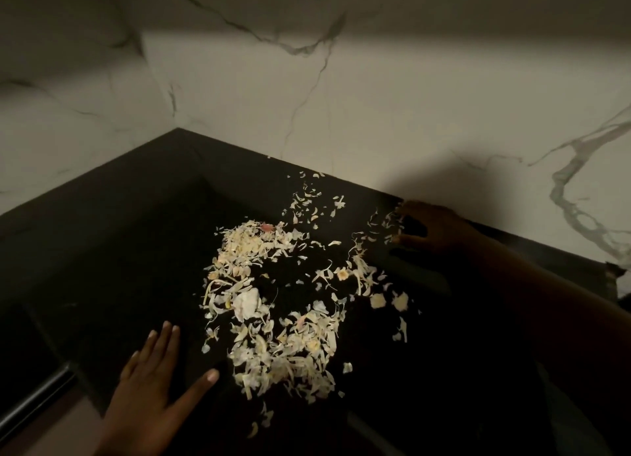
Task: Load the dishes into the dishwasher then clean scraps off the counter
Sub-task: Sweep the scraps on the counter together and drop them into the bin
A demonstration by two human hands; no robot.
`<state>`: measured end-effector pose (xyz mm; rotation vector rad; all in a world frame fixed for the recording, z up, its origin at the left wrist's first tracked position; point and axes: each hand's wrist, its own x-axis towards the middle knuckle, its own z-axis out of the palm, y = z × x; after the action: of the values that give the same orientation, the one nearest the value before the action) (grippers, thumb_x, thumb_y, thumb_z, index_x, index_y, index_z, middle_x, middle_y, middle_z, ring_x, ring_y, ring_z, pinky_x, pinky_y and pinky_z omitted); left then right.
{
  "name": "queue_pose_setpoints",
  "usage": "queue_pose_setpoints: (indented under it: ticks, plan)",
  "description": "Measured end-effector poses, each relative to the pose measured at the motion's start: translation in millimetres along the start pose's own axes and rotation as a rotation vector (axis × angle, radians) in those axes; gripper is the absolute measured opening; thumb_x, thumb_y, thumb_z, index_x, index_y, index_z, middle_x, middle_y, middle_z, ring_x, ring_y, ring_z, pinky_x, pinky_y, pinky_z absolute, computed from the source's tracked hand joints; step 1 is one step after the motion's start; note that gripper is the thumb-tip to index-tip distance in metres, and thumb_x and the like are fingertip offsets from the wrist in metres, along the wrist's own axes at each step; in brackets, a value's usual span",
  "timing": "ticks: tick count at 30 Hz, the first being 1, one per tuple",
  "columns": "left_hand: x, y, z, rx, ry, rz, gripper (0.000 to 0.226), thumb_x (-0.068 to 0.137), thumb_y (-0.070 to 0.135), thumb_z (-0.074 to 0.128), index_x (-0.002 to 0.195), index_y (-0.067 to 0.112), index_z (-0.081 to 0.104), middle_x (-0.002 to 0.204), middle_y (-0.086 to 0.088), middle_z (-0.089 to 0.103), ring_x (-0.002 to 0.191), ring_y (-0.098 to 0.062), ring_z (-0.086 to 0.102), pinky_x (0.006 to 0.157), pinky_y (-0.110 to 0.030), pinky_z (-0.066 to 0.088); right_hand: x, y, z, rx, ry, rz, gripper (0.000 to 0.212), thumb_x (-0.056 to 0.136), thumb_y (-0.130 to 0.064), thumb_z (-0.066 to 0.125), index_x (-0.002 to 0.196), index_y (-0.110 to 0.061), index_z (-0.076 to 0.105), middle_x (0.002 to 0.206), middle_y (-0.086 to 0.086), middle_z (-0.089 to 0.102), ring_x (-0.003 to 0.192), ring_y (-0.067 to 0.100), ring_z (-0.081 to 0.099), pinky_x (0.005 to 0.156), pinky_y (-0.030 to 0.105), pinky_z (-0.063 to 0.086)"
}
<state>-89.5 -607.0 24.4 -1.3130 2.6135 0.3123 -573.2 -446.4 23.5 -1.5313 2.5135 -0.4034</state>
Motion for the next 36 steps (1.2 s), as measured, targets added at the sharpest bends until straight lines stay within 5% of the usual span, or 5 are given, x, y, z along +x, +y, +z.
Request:
queue_pose_setpoints:
  ticks: [11,16,22,26,36]
  plan:
    - [-3.6,-5.0,7.8,-0.045,0.054,0.022,0.116,0.050,0.096,-0.012,0.144,0.029,-0.020,0.153,0.007,-0.024,0.141,-0.008,-0.021,0.117,-0.032,-0.007,-71.5,-131.7,28.3,0.282,-0.279,-0.246,0.098,0.075,-0.065,0.064,0.152,-0.027,0.016,0.158,-0.005,0.015,0.140,0.007,0.016,0.109,0.028,0.023]
    - [-2.9,-5.6,7.9,-0.043,0.063,0.030,0.112,0.054,0.095,-0.011,0.143,0.029,-0.021,0.153,0.007,-0.025,0.140,-0.009,-0.022,0.117,-0.032,-0.007,-75.7,-160.6,39.1,0.503,-0.240,-0.212,0.097,0.072,-0.069,0.063,0.149,-0.039,0.012,0.159,-0.009,0.010,0.144,0.011,0.015,0.113,0.046,0.029]
    - [-4.5,-3.8,10.6,-0.070,0.108,0.026,0.113,0.054,0.096,-0.009,0.144,0.029,-0.016,0.154,0.008,-0.021,0.141,-0.007,-0.019,0.117,-0.031,-0.006,-3.8,-92.3,1.9,0.152,-0.053,0.012,0.098,0.071,-0.079,0.046,0.149,-0.024,0.026,0.156,0.004,0.024,0.142,0.025,0.025,0.111,0.044,0.027]
    - [-3.0,-4.9,9.7,-0.083,0.112,0.026,0.114,0.053,0.096,-0.008,0.145,0.028,-0.015,0.154,0.008,-0.020,0.142,-0.007,-0.019,0.116,-0.030,-0.006,25.1,-65.3,16.4,0.023,-0.108,0.142,0.111,0.065,-0.087,0.029,0.152,-0.019,0.019,0.160,0.006,0.010,0.147,0.024,0.007,0.118,0.043,0.008]
    - [-3.8,-6.6,17.2,-0.091,0.171,0.033,0.116,0.059,0.096,-0.003,0.150,0.024,-0.005,0.156,0.007,-0.012,0.143,-0.007,-0.012,0.117,-0.029,-0.004,-48.1,-163.0,35.5,0.357,-0.439,-0.264,0.090,0.073,-0.077,0.050,0.149,-0.041,0.018,0.159,-0.007,0.014,0.145,0.014,0.011,0.112,0.040,0.019]
